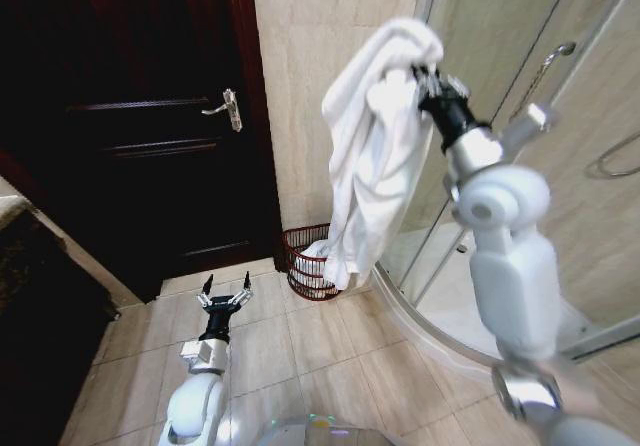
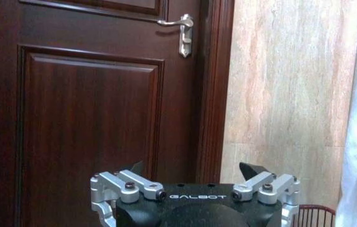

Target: Discard the used towel into the hamper.

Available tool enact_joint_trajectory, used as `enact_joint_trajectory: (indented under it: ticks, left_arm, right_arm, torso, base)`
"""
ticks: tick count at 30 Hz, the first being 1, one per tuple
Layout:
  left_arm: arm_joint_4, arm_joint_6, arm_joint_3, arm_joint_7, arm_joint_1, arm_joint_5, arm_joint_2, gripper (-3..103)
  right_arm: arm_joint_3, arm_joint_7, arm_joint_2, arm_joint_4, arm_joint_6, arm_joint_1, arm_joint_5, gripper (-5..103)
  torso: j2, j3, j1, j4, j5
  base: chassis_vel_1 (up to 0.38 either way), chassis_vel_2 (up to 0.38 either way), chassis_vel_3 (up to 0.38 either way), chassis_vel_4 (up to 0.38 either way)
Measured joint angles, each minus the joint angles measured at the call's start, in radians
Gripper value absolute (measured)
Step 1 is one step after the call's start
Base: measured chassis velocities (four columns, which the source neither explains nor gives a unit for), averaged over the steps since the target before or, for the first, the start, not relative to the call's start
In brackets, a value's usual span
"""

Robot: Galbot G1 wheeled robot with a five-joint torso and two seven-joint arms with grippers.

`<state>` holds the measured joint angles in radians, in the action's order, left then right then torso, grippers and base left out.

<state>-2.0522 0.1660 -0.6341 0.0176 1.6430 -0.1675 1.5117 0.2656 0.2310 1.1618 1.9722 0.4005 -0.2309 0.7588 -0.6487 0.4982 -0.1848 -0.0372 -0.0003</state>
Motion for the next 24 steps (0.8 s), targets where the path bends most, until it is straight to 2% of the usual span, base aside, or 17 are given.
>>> enact_joint_trajectory:
  ticks: [10, 17, 24]
  left_arm:
    - [0.026, -0.003, 0.012, 0.001, -0.023, 0.001, -0.004, 100]
    - [0.043, -0.004, 0.019, 0.001, -0.040, 0.006, -0.002, 100]
    - [0.065, 0.018, 0.021, -0.001, -0.028, 0.018, 0.012, 100]
  right_arm:
    - [-0.060, -0.030, 0.056, -0.180, -0.010, 0.178, -0.045, 11]
    - [-0.084, -0.048, 0.079, -0.215, -0.017, 0.207, -0.067, 11]
    - [-0.092, -0.070, 0.100, -0.271, -0.033, 0.247, -0.080, 11]
  torso:
    - [0.001, -0.001, 0.000, 0.0003, 0.0002]
    - [0.001, -0.001, 0.001, 0.0003, 0.0003]
    - [0.002, -0.001, 0.001, 0.0002, 0.0003]
  base:
    - [0.000, 0.000, 0.000, 0.000]
    - [0.000, 0.000, 0.000, 0.000]
    - [-0.024, 0.033, 0.030, -0.032]
